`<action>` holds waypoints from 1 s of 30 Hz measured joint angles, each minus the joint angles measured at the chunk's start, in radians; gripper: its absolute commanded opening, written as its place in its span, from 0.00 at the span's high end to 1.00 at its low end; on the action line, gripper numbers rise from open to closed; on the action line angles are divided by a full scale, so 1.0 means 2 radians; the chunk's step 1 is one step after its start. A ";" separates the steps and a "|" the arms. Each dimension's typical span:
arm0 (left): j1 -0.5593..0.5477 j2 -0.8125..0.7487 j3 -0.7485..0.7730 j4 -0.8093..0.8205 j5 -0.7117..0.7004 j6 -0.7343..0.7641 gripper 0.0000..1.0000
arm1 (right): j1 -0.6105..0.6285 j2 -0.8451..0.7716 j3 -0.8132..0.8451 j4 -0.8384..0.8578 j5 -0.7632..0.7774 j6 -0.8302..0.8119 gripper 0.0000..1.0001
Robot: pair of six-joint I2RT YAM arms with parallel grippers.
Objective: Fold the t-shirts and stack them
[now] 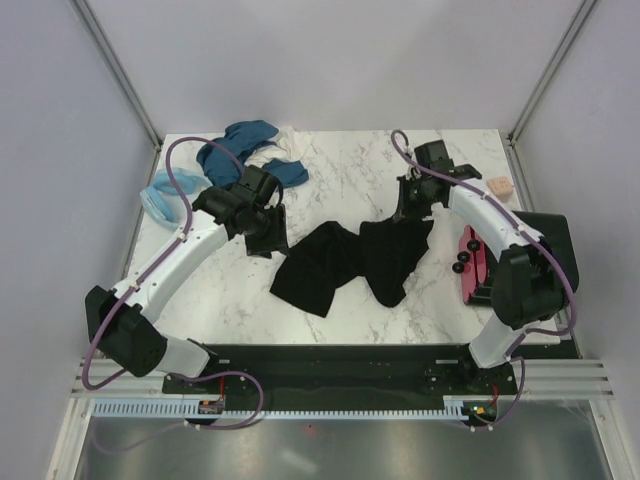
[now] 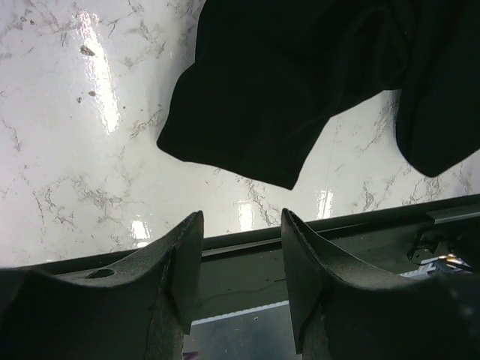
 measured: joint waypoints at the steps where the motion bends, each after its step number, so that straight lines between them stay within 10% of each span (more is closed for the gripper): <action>1: 0.000 0.001 0.001 0.000 0.000 0.000 0.46 | 0.000 -0.008 0.017 -0.005 0.003 0.000 1.00; 10: 0.001 0.015 0.037 0.005 -0.010 0.000 0.46 | 0.000 -0.103 0.115 -0.084 0.035 0.006 1.00; 18: 0.002 0.018 0.043 0.018 -0.007 0.001 0.47 | 0.016 -0.266 -0.136 -0.147 0.038 0.063 1.00; 21: 0.002 0.018 0.043 0.021 -0.005 0.005 0.47 | 0.021 -0.273 -0.222 -0.143 0.037 0.089 0.65; 25: 0.002 0.021 0.043 0.022 0.004 0.009 0.47 | 0.024 -0.259 -0.285 -0.139 0.040 0.118 0.44; 30: 0.002 0.032 0.043 0.023 0.010 0.014 0.48 | 0.024 -0.255 -0.278 -0.134 0.064 0.136 0.45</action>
